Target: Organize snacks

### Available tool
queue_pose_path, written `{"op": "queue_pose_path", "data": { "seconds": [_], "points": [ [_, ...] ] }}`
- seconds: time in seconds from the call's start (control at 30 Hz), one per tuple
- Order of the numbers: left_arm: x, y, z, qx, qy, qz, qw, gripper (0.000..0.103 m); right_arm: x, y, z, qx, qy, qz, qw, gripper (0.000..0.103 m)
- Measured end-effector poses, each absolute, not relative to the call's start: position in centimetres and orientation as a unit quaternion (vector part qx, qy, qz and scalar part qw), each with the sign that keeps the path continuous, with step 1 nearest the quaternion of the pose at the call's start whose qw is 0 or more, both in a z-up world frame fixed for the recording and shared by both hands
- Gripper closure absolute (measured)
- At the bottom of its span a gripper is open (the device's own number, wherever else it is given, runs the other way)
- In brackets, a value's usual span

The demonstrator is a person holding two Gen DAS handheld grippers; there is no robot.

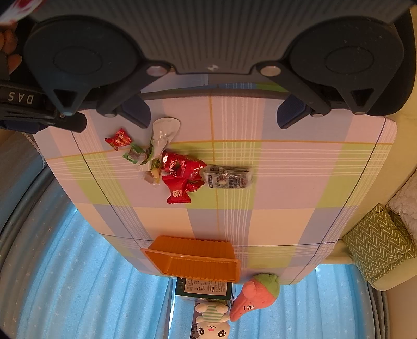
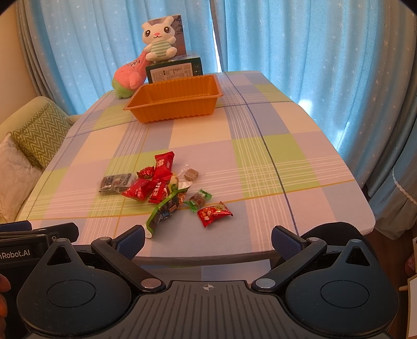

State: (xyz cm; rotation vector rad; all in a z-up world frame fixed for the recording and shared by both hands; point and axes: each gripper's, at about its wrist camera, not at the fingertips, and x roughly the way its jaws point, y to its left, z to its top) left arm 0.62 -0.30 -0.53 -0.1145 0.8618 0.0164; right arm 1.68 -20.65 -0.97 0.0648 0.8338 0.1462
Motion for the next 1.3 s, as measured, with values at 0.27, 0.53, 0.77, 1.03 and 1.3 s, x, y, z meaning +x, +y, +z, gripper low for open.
{"op": "queue_pose_path", "data": {
  "seconds": [0.27, 0.53, 0.77, 1.03, 1.3],
  "points": [
    [0.64, -0.31, -0.51, -0.056, 0.418, 0.008, 0.907, 0.001, 1.74, -20.74, -0.93, 0.032, 0.404, 0.070, 0.912, 0.000],
    [0.72, -0.34, -0.46, -0.056, 0.418, 0.007, 0.907, 0.001, 1.75, -20.79, -0.94, 0.032, 0.404, 0.070, 0.912, 0.000],
    [0.75, -0.39, -0.47, -0.056, 0.417, 0.008, 0.907, 0.001, 1.78, -20.84, -0.99, 0.033, 0.403, 0.069, 0.912, 0.000],
    [0.79, -0.41, -0.42, -0.058, 0.417, 0.007, 0.907, 0.001, 1.64, -20.86, -1.08, 0.034, 0.403, 0.069, 0.912, 0.000],
    [1.13, -0.17, -0.19, -0.068, 0.415, 0.002, 0.907, 0.005, 1.74, -21.27, -1.40, 0.037, 0.394, 0.059, 0.917, 0.001]
  ]
}}
